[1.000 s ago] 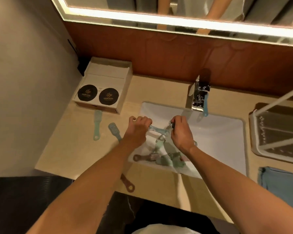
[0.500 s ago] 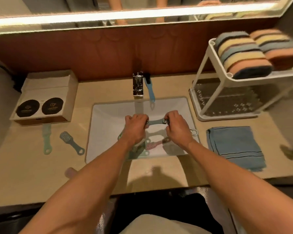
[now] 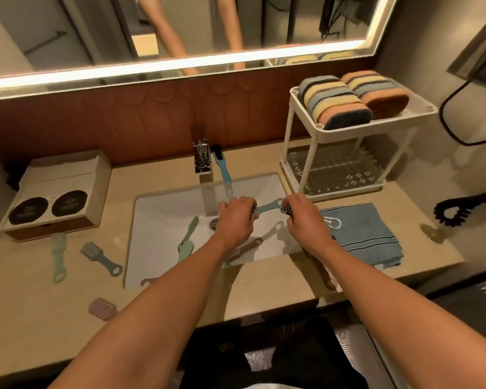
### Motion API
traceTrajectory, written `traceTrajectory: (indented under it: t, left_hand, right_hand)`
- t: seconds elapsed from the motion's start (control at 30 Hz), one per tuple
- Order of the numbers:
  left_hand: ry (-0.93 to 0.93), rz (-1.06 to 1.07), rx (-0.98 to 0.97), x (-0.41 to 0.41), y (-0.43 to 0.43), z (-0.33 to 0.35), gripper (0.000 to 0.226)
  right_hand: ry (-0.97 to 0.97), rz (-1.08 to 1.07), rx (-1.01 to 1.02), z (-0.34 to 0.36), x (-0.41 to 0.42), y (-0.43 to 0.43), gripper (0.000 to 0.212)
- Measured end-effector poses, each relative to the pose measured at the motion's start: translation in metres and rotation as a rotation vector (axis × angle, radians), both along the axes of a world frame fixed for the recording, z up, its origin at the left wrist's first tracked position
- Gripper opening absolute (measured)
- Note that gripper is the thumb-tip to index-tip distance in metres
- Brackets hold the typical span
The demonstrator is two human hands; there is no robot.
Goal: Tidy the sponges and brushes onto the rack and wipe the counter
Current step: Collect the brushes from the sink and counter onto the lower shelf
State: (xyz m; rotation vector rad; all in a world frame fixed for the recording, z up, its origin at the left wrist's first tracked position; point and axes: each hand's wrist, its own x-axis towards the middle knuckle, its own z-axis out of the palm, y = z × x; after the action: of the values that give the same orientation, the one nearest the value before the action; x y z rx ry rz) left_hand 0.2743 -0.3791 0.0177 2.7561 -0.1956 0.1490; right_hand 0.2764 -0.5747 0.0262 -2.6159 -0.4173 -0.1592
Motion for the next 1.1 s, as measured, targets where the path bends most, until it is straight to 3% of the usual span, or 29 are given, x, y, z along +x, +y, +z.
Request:
traceTrajectory:
  t: [0.37, 0.53, 0.73, 0.87, 0.97, 1.1]
  left_hand:
    - [-0.033, -0.008, 0.036, 0.057, -0.037, -0.009, 0.011]
    - [-0.04, 0.02, -0.032, 0.101, -0.061, -0.019, 0.012]
    - [-0.045, -0.023, -0.051, 0.145, -0.074, -0.027, 0.014]
    - [-0.005, -0.063, -0.045, 0.171, -0.084, -0.039, 0.015]
    - [-0.007, -0.077, -0.085, 0.184, -0.093, -0.047, 0.017]
    - [-0.041, -0.129, -0.064, 0.201, -0.104, -0.051, 0.018]
  right_hand:
    - [-0.016, -0.155, -0.056, -0.023, 0.045, -0.061, 0.033]
    - [-0.019, -0.11, -0.072, -0.038, 0.086, -0.079, 0.036]
    - [0.054, -0.158, -0.172, -0.037, 0.134, -0.073, 0.021]
    - [0.157, -0.146, -0.103, -0.043, 0.158, -0.074, 0.033]
    - [0.117, -0.113, -0.118, -0.056, 0.171, -0.076, 0.039]
    - [0.086, -0.095, -0.082, -0.065, 0.187, -0.079, 0.025]
